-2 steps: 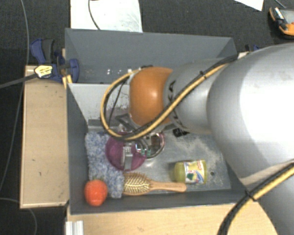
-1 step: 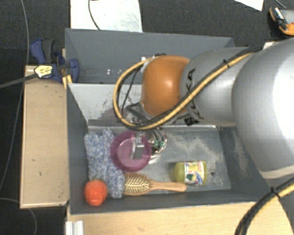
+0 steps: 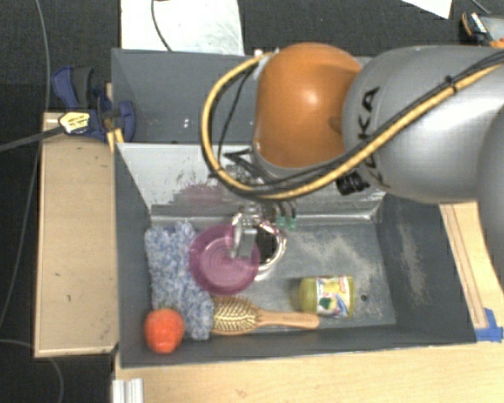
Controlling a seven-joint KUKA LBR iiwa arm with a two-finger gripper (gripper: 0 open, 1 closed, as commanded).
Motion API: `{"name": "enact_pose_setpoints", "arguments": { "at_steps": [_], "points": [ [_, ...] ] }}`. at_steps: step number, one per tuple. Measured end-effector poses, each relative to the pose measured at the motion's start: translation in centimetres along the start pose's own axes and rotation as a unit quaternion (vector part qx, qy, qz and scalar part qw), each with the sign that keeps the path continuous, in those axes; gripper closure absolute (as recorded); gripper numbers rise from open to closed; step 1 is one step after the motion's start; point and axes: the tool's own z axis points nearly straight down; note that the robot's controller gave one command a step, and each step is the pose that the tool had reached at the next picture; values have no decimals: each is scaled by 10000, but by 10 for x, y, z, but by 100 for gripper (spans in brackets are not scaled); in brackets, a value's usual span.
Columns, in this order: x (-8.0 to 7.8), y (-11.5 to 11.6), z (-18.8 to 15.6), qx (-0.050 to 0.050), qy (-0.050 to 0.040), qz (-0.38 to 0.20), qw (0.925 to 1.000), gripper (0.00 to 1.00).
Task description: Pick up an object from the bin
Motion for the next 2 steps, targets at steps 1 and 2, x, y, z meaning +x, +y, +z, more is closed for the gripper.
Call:
{"name": "enact_pose_setpoints", "arguments": {
  "at_steps": [1, 2],
  "points": [
    [-5, -11, 80, -1, -65, -726, 9973, 0],
    [-8, 11, 66, -21, -65, -241, 9997, 0]
  ]
}}
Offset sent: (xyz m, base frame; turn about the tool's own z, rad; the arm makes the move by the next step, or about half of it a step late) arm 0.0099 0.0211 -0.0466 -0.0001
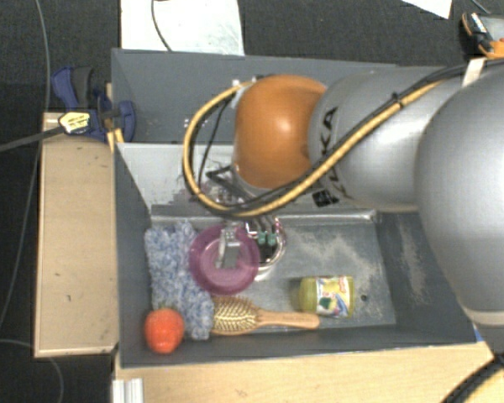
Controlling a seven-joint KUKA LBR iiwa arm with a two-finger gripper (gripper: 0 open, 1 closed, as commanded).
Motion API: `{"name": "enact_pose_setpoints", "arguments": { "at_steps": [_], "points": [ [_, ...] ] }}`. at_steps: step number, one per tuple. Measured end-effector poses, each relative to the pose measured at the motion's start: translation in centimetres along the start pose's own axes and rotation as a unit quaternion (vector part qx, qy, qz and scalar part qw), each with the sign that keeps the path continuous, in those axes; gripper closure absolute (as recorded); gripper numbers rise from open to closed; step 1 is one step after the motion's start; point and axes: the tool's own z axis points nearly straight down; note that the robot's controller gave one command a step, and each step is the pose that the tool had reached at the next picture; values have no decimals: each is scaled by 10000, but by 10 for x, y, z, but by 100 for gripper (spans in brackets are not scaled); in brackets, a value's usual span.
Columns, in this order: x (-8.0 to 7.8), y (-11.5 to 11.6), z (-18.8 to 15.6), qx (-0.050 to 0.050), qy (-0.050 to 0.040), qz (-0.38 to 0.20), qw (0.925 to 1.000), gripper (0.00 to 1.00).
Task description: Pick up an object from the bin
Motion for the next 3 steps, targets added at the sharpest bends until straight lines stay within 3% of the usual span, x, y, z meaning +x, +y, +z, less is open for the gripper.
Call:
{"name": "enact_pose_setpoints", "arguments": {
  "at_steps": [1, 2, 3],
  "points": [
    [-1, -19, 84, 9, -46, 408, 9992, 100],
    [-1, -19, 84, 7, -46, 412, 9991, 100],
    [-21, -15, -164, 5, -47, 572, 9984, 100]
  ]
}}
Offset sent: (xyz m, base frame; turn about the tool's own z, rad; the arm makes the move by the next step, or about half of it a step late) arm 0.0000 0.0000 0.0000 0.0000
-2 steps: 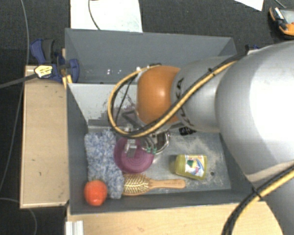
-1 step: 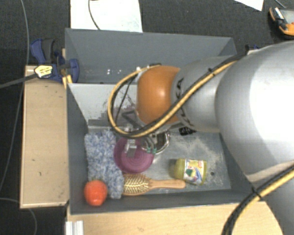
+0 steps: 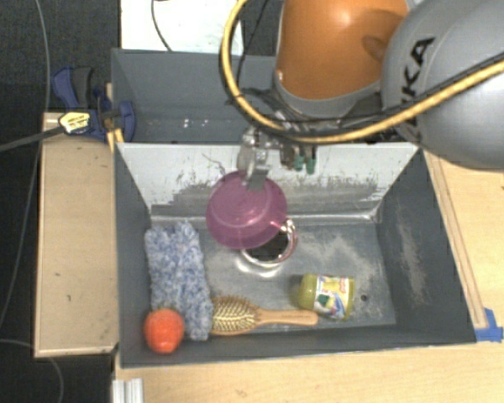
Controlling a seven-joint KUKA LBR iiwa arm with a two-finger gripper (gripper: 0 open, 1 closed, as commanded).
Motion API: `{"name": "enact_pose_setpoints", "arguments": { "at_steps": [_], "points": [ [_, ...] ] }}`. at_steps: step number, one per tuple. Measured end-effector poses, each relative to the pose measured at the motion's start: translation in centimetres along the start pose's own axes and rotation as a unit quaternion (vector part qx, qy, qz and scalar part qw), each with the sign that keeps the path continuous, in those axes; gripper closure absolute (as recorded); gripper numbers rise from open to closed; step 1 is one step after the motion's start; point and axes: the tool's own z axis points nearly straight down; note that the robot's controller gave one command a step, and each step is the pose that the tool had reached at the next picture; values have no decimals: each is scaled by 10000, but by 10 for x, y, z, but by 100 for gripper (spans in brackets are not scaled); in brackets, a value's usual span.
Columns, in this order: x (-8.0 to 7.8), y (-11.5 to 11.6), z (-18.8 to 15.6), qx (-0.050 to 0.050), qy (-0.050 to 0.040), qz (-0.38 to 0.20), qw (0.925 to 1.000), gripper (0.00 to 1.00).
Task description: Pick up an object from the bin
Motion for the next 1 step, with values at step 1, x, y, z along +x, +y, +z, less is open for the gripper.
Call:
{"name": "enact_pose_setpoints", "arguments": {
  "at_steps": [1],
  "points": [
    [-3, 1, -28, -3, -21, 9, 10000, 100]
  ]
}}
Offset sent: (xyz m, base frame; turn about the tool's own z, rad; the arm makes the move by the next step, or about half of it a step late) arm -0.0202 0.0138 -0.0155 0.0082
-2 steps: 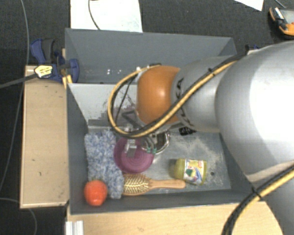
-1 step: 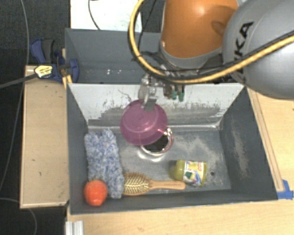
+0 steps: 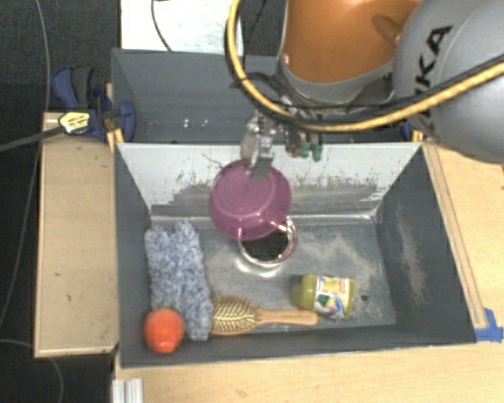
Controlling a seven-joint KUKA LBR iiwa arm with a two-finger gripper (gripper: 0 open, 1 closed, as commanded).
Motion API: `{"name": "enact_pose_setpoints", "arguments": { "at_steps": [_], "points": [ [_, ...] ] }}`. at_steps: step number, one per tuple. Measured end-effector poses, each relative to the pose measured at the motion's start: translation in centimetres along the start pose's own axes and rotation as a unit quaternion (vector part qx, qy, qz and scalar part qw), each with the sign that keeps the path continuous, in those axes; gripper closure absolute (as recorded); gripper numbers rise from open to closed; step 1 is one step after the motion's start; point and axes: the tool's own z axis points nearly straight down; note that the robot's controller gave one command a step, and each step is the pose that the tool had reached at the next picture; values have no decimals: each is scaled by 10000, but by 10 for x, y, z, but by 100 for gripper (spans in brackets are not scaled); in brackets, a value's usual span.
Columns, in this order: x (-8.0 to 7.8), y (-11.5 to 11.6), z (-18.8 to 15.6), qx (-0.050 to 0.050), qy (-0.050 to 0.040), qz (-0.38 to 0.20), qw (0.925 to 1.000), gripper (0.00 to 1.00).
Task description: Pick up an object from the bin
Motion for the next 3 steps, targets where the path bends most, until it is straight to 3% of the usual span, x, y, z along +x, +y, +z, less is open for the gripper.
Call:
{"name": "enact_pose_setpoints", "arguments": {
  "at_steps": [1, 2, 3],
  "points": [
    [25, 11, 45, -8, -8, 6, 10000, 100],
    [0, 25, 83, -11, -39, 80, 10000, 100],
    [30, 7, 101, -16, -50, -841, 9964, 100]
  ]
}}
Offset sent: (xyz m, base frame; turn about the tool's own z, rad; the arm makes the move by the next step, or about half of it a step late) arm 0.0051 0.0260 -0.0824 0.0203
